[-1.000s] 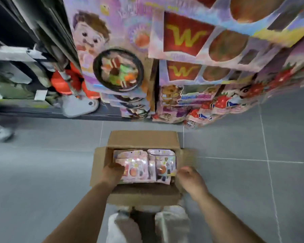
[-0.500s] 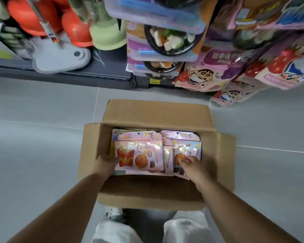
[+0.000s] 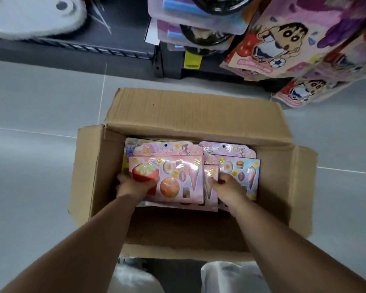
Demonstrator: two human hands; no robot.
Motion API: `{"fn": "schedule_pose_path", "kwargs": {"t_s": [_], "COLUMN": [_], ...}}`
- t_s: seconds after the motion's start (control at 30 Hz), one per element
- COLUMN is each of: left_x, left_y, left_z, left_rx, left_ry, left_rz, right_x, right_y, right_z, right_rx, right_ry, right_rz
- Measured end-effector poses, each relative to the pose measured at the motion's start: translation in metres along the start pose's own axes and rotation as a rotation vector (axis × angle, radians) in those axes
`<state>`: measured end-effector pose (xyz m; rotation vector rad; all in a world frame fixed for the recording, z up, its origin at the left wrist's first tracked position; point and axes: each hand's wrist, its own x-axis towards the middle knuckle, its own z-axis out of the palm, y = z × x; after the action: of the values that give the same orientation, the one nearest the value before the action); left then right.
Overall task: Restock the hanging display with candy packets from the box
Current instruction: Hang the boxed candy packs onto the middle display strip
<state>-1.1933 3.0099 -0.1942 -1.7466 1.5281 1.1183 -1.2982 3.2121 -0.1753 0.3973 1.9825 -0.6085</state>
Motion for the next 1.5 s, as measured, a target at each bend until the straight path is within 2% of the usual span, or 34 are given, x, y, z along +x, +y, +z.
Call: {"fn": "schedule_pose_path", "kwargs": {"t_s": [0.17, 0.4, 0.53, 0.73, 0.83, 0.93, 1.07, 1.3, 1.5], "left_x": [-0.006, -0.036, -0.080, -0.149, -0.198, -0.248, -0.326, -0.469, -0.556], "left_y": [0.005, -0.001, 0.008, 0.017, 0.026, 0.031, 0.036, 0.047, 0.053], "left_z": [-0.001, -0.026, -0.060, -0.121, -0.151, -0.180, -0.234, -0.329, -0.367], "left_rx": [0.048, -0.106, -0.182, 0.094, 0.214, 0.229, 0.105, -0.372, -0.469], "left_ry": [0.008, -0.240, -0.325, -0.175, -0.011, 0.051, 0.026, -0.208, -0.326], "left_rz": [-0.013, -0.045, 0.061, 0.367, 0.431, 0.470, 0.530, 0.666, 0.843], "right_x": [-0.007, -0.033, -0.070, -0.144, -0.189, -0.237, -0.320, -0.446, -0.528], "right_y": [0.004, 0.005, 0.006, -0.014, -0.030, -0.050, -0.076, -0.108, -0.128], "right_z": [-0.005, -0.027, -0.046, -0.075, -0.093, -0.113, -0.147, -0.217, -0.286], "right_rx": [0.035, 0.154, 0.064, 0.045, 0.098, 0.130, 0.192, 0.379, 0.599], "right_ry": [0.006, 0.031, 0.080, 0.245, 0.340, 0.373, 0.414, 0.462, 0.399], "right_rz": [0.020, 0.044, 0.022, -0.094, -0.122, -0.199, -0.301, -0.533, -0.713]}}
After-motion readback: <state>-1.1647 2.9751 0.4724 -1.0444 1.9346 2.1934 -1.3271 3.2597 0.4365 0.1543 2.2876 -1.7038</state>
